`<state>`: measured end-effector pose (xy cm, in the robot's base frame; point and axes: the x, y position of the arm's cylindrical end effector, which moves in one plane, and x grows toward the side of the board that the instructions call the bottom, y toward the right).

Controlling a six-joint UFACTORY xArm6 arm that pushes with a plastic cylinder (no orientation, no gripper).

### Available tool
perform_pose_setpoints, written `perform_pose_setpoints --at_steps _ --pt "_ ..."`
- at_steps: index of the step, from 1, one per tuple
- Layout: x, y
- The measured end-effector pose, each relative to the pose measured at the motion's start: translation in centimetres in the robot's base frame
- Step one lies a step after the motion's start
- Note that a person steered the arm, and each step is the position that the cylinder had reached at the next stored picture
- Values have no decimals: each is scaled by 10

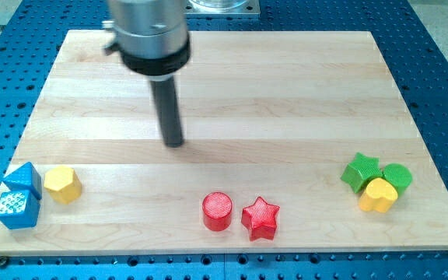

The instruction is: Place the green blocks diagonally to the top right of the red star

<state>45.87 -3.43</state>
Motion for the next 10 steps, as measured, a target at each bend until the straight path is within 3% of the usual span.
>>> perform_pose_setpoints --at_steps 2,3,4,5,7,8,10 --pt "-18 300" --pt "55 340" --pt "87 311" --pt "88 212" --pt "134 231" --pt "134 135" --pt "160 159"
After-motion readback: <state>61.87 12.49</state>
